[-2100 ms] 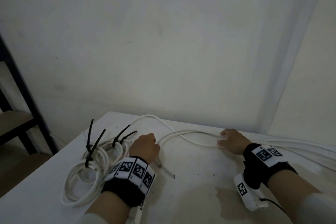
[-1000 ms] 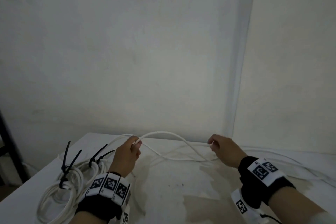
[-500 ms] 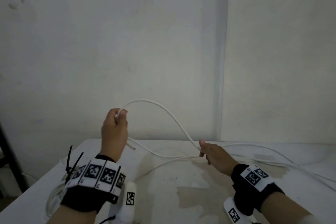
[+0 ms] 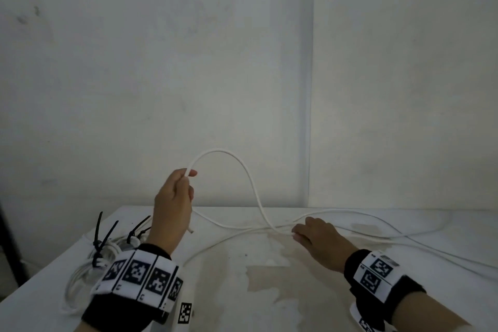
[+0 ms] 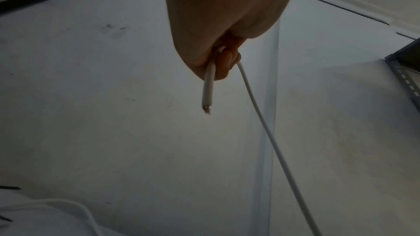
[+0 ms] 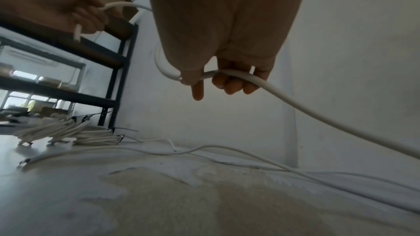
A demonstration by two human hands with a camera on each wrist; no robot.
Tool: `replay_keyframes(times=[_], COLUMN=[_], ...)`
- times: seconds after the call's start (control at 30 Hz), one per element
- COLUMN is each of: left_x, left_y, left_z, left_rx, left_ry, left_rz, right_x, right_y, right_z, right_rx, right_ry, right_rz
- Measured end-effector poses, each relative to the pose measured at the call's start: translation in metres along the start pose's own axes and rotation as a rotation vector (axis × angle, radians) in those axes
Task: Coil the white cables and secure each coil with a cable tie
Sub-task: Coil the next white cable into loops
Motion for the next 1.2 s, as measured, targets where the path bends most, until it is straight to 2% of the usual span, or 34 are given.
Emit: replay_keyframes(times=[0.07, 0.1, 0.17, 0.3, 0.37, 0.43, 0.57, 0.63, 0.77, 0.9, 1.0, 1.1, 1.2], left_x=[-0.004, -0.006, -0.009, -0.013, -0.016, -0.020, -0.029, -0.032, -0.035, -0.042, -0.053, -0.060, -0.063], left_y=[-0.007, -0.009, -0.014, -0.019, -0.020, -0.022, -0.030, -0.034, -0.036, -0.043, -0.052, -0.061, -0.067], left_z=[-0.002, -0.002, -0.002, 0.003, 0.005, 0.004, 0.006, 0.011, 0.024, 0.035, 0.047, 0.053, 0.052], left_rx=[-0.028, -0.035, -0.051, -0.052, -0.063, -0.083, -0.155, -0.164, -0.131, -0.125, -0.085, -0.011, 0.074], left_ry=[0.039, 0.057, 0.090, 0.115, 0.127, 0.149, 0.238, 0.279, 0.333, 0.415, 0.489, 0.494, 0.379], left_rz=[0.026, 0.032, 0.030, 0.011, 0.014, 0.024, 0.064, 0.108, 0.195, 0.285, 0.413, 0.518, 0.523], right_x=[0.002, 0.005, 0.013, 0.017, 0.017, 0.009, 0.011, 0.007, 0.009, 0.028, 0.046, 0.059, 0.066], right_y=[0.000, -0.004, -0.007, -0.007, -0.004, 0.004, 0.015, 0.018, 0.011, 0.008, 0.012, 0.010, 0.011], right_z=[0.006, 0.006, 0.009, 0.015, 0.017, 0.012, 0.023, 0.031, 0.053, 0.069, 0.073, 0.077, 0.072], right_rx=[0.072, 0.047, 0.054, 0.089, 0.148, 0.125, 0.212, 0.274, 0.458, 0.564, 0.580, 0.595, 0.474], right_ry=[-0.077, -0.110, -0.169, 0.030, 0.052, -0.051, -0.225, -0.227, -0.239, -0.115, -0.072, -0.007, 0.127], right_rz=[0.014, 0.053, -0.065, -0.104, -0.205, -0.187, -0.254, -0.227, -0.353, -0.402, -0.428, -0.384, -0.292])
Point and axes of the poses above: each hand's wrist, its own y-axis towards the middle knuckle, its own x-axis out of the back of the hand, z = x × y, the point moved 6 cm from there along y, towards the middle knuckle, and after that the axes turned 5 degrees about x, right-handed, at the moved point
